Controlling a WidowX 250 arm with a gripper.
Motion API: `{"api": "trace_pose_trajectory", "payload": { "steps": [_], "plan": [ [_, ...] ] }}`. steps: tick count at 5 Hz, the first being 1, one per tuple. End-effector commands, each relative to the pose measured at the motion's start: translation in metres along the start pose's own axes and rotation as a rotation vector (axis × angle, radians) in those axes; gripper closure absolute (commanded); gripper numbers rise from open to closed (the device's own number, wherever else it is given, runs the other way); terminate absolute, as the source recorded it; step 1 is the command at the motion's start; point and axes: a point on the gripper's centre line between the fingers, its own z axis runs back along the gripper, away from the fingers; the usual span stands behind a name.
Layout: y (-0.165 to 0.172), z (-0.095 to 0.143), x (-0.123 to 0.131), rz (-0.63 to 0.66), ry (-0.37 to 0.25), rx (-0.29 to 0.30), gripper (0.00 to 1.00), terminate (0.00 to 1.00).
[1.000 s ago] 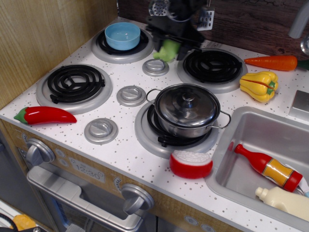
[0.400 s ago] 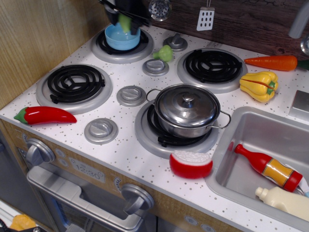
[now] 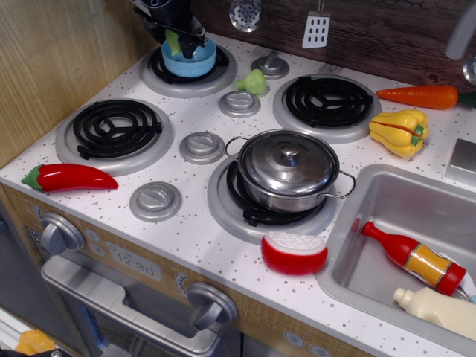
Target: Put pear in bowl
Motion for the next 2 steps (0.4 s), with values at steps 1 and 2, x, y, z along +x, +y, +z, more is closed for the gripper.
{"api": "trace_pose_trajectory", "payload": {
  "steps": [1, 2],
  "plan": [
    [0.0111, 0.0154, 0.0208, -0.015, -0.066, 0.031, 0.00, 0.00],
    [0.0111, 0.0154, 0.0208, -0.015, -0.066, 0.031, 0.00, 1.00]
  ]
}}
